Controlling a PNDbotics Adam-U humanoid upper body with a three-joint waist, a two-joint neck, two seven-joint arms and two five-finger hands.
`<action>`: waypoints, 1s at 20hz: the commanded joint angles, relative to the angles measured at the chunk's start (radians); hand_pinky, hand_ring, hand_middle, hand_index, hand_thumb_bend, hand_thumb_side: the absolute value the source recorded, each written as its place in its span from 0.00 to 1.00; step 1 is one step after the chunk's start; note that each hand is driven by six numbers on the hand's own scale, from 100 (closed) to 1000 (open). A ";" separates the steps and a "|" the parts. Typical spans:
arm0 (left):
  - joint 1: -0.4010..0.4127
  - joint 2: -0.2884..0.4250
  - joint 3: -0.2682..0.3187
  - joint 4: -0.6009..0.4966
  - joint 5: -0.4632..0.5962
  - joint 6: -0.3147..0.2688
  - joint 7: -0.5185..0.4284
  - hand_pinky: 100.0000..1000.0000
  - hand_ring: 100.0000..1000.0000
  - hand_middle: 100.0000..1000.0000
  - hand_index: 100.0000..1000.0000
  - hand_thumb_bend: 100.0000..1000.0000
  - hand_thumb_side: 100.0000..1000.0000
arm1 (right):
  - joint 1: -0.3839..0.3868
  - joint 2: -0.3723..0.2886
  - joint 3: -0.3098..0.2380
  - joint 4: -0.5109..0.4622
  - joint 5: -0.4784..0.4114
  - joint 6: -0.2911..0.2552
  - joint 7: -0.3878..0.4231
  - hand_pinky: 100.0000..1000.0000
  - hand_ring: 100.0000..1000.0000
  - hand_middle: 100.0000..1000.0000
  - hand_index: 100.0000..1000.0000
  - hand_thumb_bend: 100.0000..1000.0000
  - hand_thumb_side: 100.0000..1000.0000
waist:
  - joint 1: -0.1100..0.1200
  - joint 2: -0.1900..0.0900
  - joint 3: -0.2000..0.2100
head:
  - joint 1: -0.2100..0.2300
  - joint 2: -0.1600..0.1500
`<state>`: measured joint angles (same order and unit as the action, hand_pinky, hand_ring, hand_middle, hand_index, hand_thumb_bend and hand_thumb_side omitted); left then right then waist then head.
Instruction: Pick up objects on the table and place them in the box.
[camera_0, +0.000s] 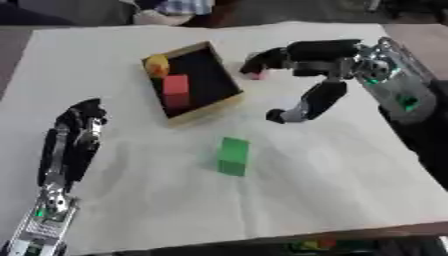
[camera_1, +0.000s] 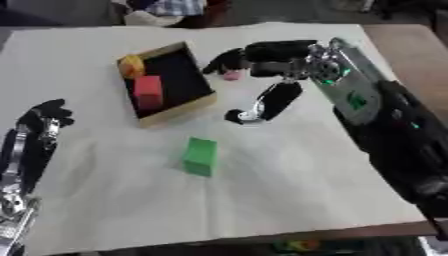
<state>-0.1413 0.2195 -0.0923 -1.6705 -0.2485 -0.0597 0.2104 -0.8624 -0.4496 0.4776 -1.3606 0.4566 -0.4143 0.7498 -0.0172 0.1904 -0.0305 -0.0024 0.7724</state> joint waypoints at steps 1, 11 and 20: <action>-0.006 0.021 0.006 -0.012 -0.007 -0.002 0.000 0.75 0.60 0.57 0.77 0.04 0.80 | -0.016 0.005 0.012 0.028 0.016 -0.082 0.091 0.88 0.90 0.95 1.00 0.20 0.52 | -0.012 -0.026 0.001 | -0.003 -0.002; -0.006 0.019 0.004 -0.011 -0.007 -0.002 -0.006 0.75 0.60 0.57 0.78 0.04 0.80 | -0.020 0.055 0.040 0.137 0.077 -0.146 0.100 0.87 0.90 0.95 1.00 0.19 0.53 | -0.010 -0.028 0.004 | -0.002 -0.002; -0.005 0.019 0.003 -0.012 -0.007 -0.002 -0.008 0.75 0.60 0.57 0.78 0.04 0.81 | -0.022 0.080 0.078 0.190 0.082 -0.195 0.133 0.87 0.90 0.94 1.00 0.18 0.54 | -0.007 -0.025 0.005 | -0.004 -0.002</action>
<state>-0.1411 0.2195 -0.0931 -1.6703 -0.2487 -0.0599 0.2049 -0.8626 -0.3636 0.5574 -1.1707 0.5367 -0.4423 0.7223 -0.0172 0.1903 -0.0260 -0.0028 0.7724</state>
